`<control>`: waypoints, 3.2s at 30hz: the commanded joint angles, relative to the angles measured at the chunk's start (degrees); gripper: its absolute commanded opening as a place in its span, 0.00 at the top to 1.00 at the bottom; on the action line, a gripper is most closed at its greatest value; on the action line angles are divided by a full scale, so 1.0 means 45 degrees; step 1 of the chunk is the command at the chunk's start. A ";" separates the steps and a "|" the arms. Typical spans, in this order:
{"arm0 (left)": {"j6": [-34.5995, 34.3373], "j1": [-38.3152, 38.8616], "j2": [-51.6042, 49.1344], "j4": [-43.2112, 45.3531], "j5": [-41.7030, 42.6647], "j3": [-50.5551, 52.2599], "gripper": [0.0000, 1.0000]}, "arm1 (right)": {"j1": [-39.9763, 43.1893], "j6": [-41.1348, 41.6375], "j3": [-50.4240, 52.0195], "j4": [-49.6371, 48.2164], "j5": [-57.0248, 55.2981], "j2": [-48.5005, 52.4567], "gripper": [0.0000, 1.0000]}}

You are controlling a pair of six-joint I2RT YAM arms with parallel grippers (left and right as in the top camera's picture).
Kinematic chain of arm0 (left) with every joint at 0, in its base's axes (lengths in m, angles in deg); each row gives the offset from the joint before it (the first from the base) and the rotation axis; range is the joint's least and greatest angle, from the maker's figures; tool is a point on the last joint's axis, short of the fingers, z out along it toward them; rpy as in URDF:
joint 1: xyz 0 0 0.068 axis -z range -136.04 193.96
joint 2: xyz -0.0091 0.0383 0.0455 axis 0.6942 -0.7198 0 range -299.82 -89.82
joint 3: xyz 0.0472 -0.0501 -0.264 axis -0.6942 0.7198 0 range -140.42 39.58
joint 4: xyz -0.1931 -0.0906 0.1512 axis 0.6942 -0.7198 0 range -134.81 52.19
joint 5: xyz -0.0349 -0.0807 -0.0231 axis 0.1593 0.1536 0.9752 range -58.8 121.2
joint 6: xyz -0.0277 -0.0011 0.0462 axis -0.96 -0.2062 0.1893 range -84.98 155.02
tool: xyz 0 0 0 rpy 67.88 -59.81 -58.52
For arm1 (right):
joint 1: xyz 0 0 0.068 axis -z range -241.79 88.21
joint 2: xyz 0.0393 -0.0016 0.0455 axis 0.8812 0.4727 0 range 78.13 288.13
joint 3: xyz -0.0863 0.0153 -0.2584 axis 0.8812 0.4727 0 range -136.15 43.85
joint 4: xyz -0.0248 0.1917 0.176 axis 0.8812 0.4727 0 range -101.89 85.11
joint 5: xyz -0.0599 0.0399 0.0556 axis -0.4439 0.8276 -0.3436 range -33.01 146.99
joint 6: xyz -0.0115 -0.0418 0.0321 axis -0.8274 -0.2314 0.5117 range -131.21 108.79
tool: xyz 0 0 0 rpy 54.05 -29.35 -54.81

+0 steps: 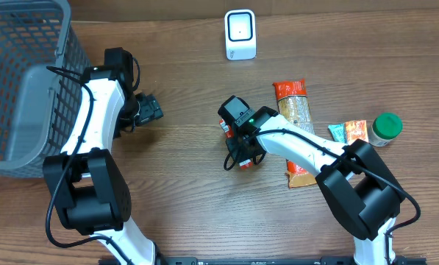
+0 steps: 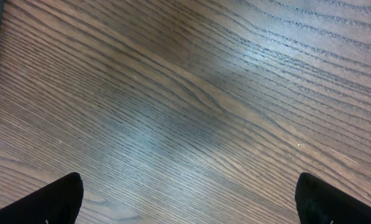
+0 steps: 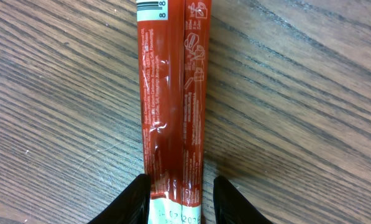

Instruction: Scan the item barcode

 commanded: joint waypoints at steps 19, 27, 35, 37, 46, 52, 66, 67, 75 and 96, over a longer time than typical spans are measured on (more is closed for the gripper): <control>0.0340 0.0029 0.0214 0.0010 -0.0058 -0.0024 0.00 | -0.0068 0.0364 0.0942 -0.0758 -0.0068 -0.0010 0.77; 0.0340 0.0029 0.0214 0.0010 -0.0058 -0.0024 0.00 | 0.0136 -0.0389 0.0772 -0.0554 -0.0068 -0.1059 0.96; 0.0340 0.0029 0.0214 0.0010 -0.0063 -0.0024 0.00 | 0.0136 -0.2448 0.0772 0.0209 -0.0015 -0.3920 0.96; 0.0340 0.0029 0.0214 0.0010 -0.0063 -0.0024 0.00 | 0.0136 -0.3376 0.0772 0.0884 0.0053 -0.4415 0.96; 0.0340 0.0039 0.0214 0.0010 -0.0063 -0.0024 0.00 | 0.0350 -0.7189 0.0772 0.4430 0.0729 -0.5761 0.96; 0.0340 0.0039 0.0214 0.0005 -0.0058 -0.0024 0.00 | 0.0389 -0.8529 0.0772 0.4779 0.0986 -0.5799 0.96; 0.0340 0.0039 0.0214 0.0010 -0.0063 -0.0024 0.00 | 0.0374 -0.8903 0.2108 0.1817 0.1855 -0.4954 0.96; 0.0340 0.0039 0.0214 0.0010 -0.0058 -0.0024 0.00 | 0.0369 -0.8903 0.2215 0.1632 0.1957 -0.4779 0.96; 0.0340 0.0039 0.0214 0.0010 -0.0058 -0.0024 0.00 | 0.0369 -0.8903 0.2565 0.0078 0.2278 -0.2764 0.96; 0.0340 0.0039 0.0214 0.0010 -0.0058 -0.0024 0.00 | 0.0379 -0.7174 0.1875 -0.0651 0.2259 -0.2142 0.69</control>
